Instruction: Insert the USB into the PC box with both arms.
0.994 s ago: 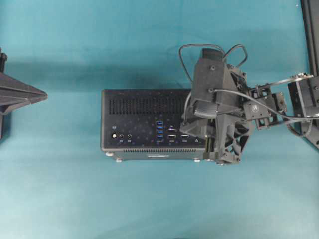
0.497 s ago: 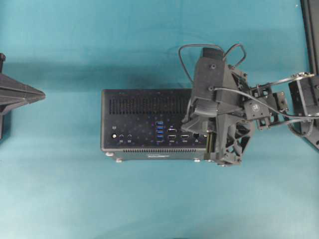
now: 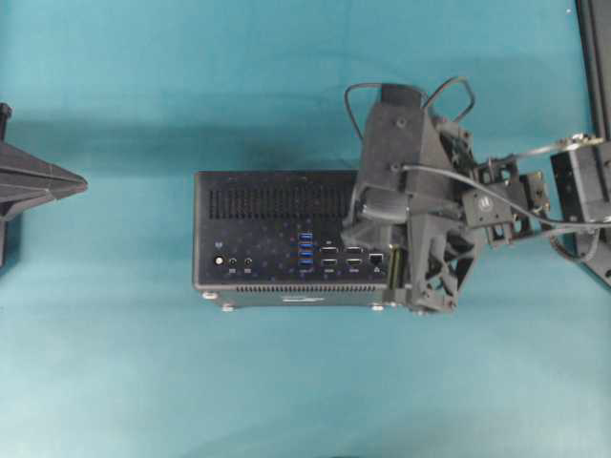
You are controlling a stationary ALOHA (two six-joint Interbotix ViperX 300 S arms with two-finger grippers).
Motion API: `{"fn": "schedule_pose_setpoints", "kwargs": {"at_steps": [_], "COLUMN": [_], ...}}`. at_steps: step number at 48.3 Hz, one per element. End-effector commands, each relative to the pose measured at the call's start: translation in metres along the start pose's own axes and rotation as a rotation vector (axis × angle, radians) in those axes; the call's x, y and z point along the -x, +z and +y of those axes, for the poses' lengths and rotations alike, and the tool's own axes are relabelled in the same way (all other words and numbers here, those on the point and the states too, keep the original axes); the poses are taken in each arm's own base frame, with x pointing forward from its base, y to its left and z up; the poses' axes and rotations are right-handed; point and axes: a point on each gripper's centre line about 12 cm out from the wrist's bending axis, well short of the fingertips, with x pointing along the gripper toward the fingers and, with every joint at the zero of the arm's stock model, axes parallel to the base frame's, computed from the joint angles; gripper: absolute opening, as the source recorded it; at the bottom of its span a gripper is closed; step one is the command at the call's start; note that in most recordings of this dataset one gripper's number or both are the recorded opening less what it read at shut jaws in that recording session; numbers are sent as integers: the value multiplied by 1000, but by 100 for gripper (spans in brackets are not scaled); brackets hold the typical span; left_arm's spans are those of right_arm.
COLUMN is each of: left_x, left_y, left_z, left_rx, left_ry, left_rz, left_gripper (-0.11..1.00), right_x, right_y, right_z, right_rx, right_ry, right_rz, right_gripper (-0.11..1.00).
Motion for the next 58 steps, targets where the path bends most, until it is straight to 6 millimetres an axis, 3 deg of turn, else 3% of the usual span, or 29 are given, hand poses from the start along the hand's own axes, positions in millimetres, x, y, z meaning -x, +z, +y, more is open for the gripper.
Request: {"fn": "schedule_pose_setpoints", "kwargs": {"at_steps": [1,12,31,58], "left_x": [-1,-1,0,2], "left_y": [5,5,6,5], "left_z": [-1,-1,-1,-1], "left_rx": [-1,0,0,0], "left_ry": [-4,-3,-3,-3], "left_rz": [-15,-17,-23,-25], "left_gripper": [0,0,0,0], "right_x": [16,17,-8,-28], "right_y": [15,28,29,19], "right_z": [2,4,4,-4], "right_rx": [11,52,78,86], "right_ry": [-10,-58,-46,-43], "right_rz": [-38,-56,-102,-114], "right_gripper": [14,14,14,14]}}
